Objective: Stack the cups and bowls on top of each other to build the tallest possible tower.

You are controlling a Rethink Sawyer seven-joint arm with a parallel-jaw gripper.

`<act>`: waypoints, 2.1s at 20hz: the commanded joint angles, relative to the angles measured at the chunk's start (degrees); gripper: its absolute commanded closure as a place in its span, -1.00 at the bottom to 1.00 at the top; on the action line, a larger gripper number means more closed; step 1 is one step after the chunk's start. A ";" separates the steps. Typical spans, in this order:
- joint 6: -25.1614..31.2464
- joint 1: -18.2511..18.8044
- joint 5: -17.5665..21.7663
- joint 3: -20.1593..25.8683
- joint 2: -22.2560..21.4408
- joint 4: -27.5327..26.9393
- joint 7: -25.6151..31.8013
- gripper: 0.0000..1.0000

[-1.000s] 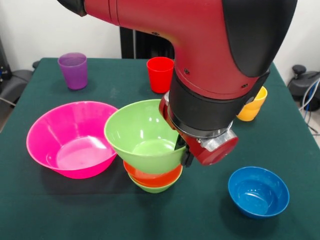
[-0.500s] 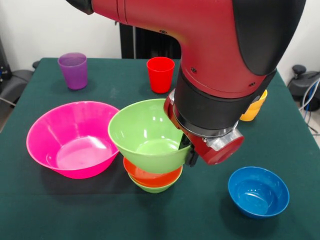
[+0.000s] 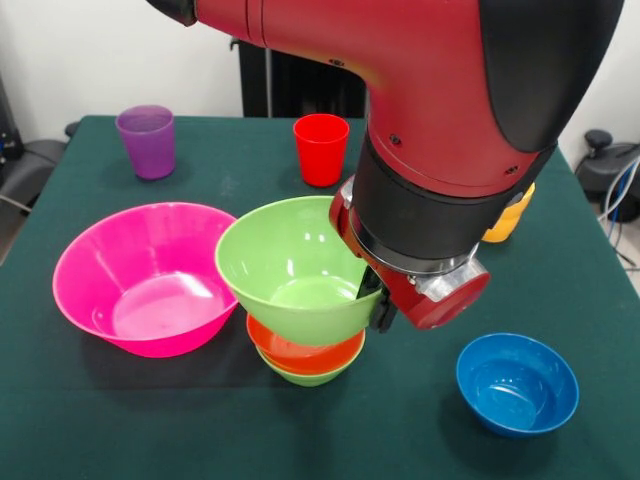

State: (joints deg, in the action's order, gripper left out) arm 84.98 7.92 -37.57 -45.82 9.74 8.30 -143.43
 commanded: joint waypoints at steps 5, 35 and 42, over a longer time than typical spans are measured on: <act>-0.85 -0.78 0.48 0.13 0.48 2.37 -1.31 1.00; -3.07 -2.56 4.14 1.43 -0.57 7.13 -0.32 1.00; -4.12 -2.04 3.96 1.30 0.60 6.39 -0.56 1.00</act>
State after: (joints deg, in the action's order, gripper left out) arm 84.97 6.18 -36.72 -46.75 10.20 10.64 -143.43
